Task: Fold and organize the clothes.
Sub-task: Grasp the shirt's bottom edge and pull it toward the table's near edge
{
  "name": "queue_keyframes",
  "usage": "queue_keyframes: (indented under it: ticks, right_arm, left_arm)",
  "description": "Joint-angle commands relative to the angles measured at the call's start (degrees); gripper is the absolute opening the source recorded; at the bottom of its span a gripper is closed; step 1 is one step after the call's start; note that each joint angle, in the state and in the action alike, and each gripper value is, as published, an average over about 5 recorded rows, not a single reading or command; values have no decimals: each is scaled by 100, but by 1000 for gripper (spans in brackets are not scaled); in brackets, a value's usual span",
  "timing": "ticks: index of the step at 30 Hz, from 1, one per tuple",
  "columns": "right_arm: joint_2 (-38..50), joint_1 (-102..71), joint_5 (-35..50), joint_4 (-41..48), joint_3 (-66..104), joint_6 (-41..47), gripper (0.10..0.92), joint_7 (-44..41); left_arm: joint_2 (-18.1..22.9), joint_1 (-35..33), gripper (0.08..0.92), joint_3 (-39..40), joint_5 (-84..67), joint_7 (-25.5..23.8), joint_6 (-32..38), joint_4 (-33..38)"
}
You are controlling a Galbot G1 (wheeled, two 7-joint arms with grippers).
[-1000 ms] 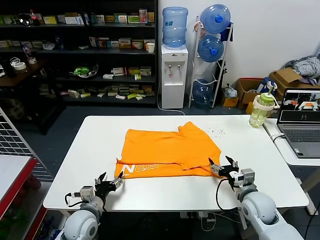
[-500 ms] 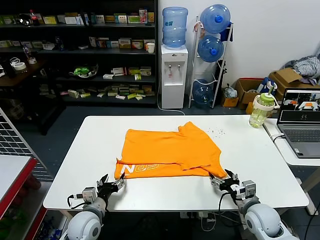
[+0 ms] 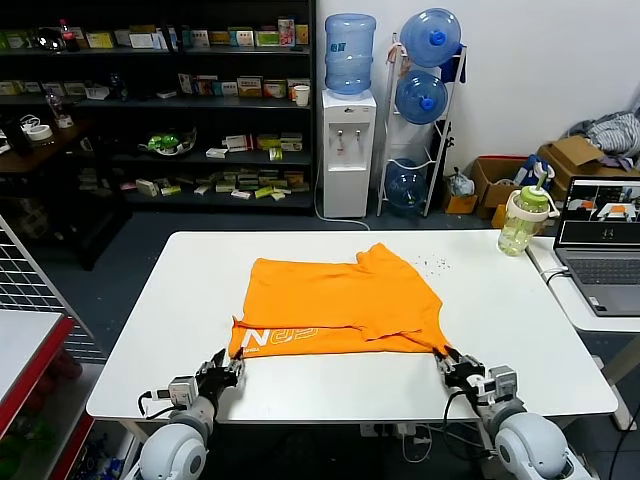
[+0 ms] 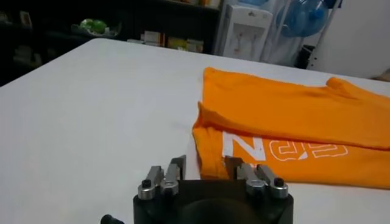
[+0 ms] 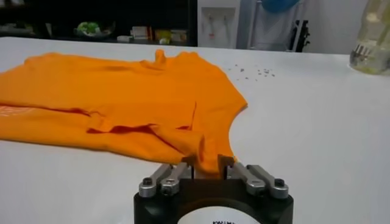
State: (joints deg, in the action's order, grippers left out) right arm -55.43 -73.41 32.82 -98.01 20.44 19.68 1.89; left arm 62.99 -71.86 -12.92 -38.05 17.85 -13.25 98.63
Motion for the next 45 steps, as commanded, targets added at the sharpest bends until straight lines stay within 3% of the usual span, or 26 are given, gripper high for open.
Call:
queue_keyframes:
  ticks: [1,5,11,14,24,37,41,45]
  right_arm:
    - [12,-39,17,-3,10,-14,232,7]
    - [4,-39,88,-38,18,-59,139,8]
    - [98,-167,334,-247,117,-50,124,81]
    - [244,-402,562,-508,240,9,124,160]
    - [432,-1900,898,-1633,871,296,124,389]
    - [417,-3433,766,-2443,1654,348,130,443]
    - [443,-3479,675,-2416,1803,349,215,477]
    - [517,-3226,610,-2365,1901,273,328,464]
  left_arm:
    - [15,1,421,7,39,12,4,-28]
    - [15,9,308,19,38,27,12,-6]
    - [-50,-34,136,1,-44,122,6,229]
    - [-239,-147,92,-46,-272,216,-30,562]
    - [-1076,-999,90,-477,-1296,508,-327,1663]
    - [-1236,-2157,90,-477,-1345,760,-487,2521]
    - [-1242,-2227,111,-530,-1264,782,-654,2611]
    - [-1285,-2075,214,-575,-1282,842,-760,2539]
